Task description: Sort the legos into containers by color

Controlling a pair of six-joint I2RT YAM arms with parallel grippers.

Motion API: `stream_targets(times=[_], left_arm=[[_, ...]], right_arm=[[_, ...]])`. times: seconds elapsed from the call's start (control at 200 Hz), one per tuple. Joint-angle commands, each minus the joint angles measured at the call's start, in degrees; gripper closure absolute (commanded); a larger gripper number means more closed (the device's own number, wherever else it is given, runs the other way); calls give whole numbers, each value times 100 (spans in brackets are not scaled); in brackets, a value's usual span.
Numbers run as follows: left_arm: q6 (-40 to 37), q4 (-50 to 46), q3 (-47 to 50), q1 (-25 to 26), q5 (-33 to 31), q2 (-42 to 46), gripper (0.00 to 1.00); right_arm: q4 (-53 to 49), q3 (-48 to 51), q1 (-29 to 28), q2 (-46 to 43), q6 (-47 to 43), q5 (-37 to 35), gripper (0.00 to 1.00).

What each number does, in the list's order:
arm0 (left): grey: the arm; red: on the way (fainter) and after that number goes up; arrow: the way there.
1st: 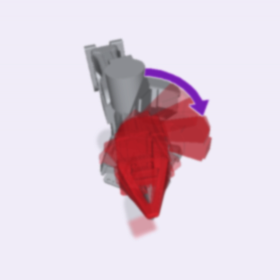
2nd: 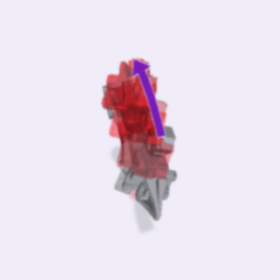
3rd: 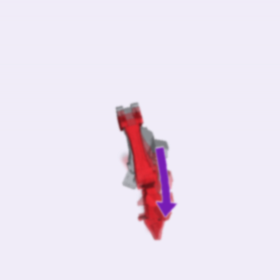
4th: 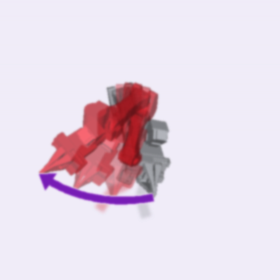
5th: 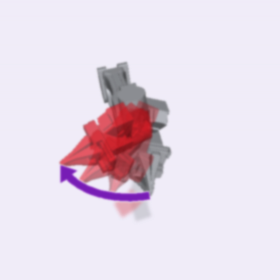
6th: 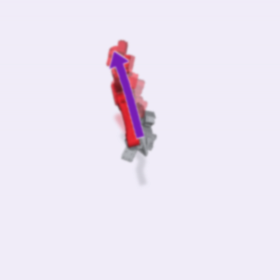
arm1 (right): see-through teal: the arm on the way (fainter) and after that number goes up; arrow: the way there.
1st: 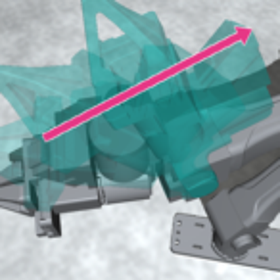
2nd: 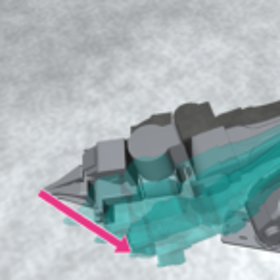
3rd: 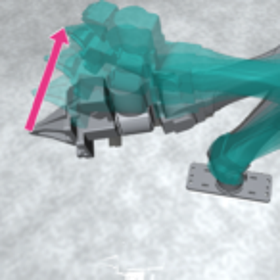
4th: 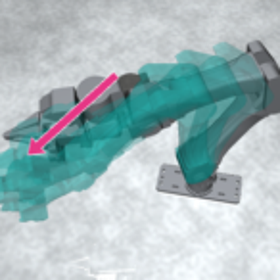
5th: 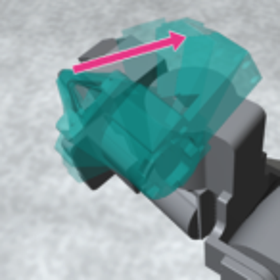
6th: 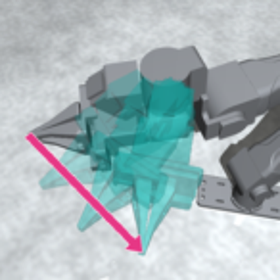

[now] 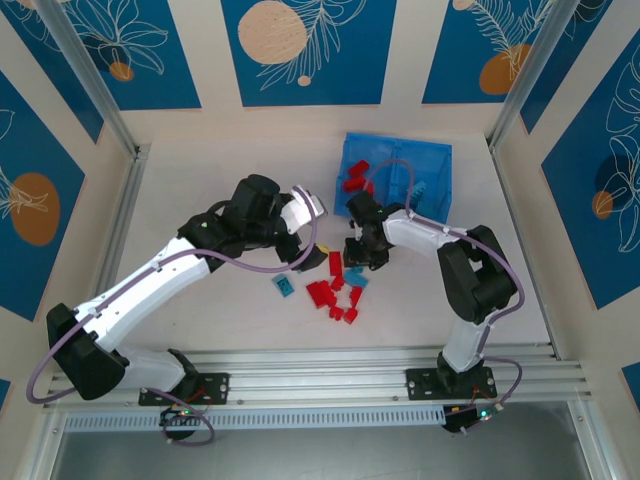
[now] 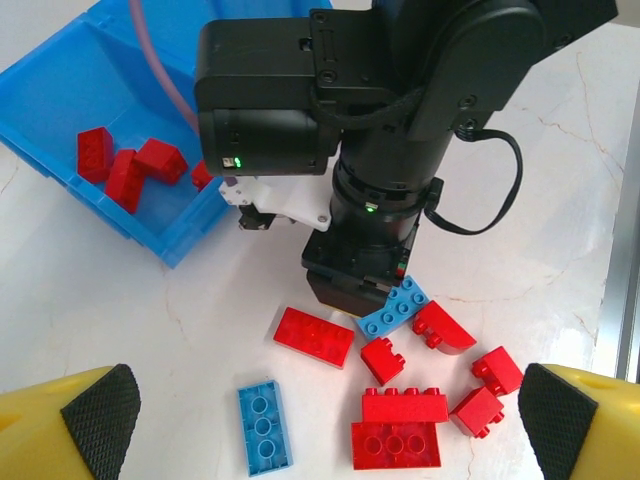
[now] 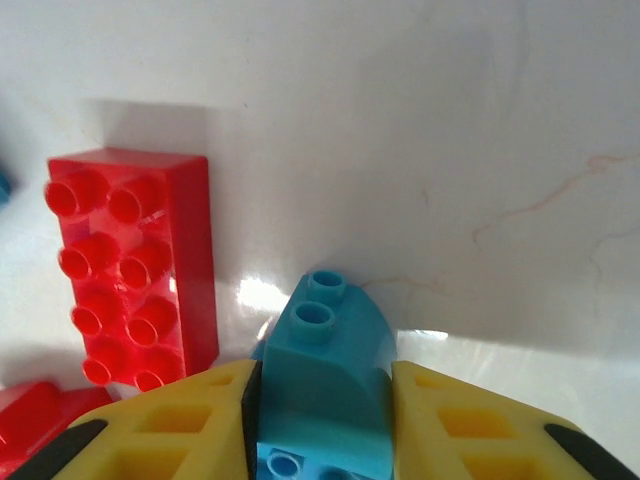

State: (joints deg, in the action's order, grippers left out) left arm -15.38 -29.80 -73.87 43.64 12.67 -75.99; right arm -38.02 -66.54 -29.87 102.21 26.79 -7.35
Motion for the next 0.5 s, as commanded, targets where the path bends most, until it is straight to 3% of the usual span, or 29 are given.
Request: stream_targets(times=[0.0, 0.29, 0.495], left_arm=[[43, 144, -36, 64, 181, -58, 0], [91, 334, -97, 80, 269, -137, 0], [409, 738, -127, 112, 316, -215, 0]], right_arm=[[-129, 94, 40, -373, 77, -105, 66], [-492, 15, 424, -1576, 103, -416, 66], [-636, -545, 1353, -2085, -145, -501, 66]])
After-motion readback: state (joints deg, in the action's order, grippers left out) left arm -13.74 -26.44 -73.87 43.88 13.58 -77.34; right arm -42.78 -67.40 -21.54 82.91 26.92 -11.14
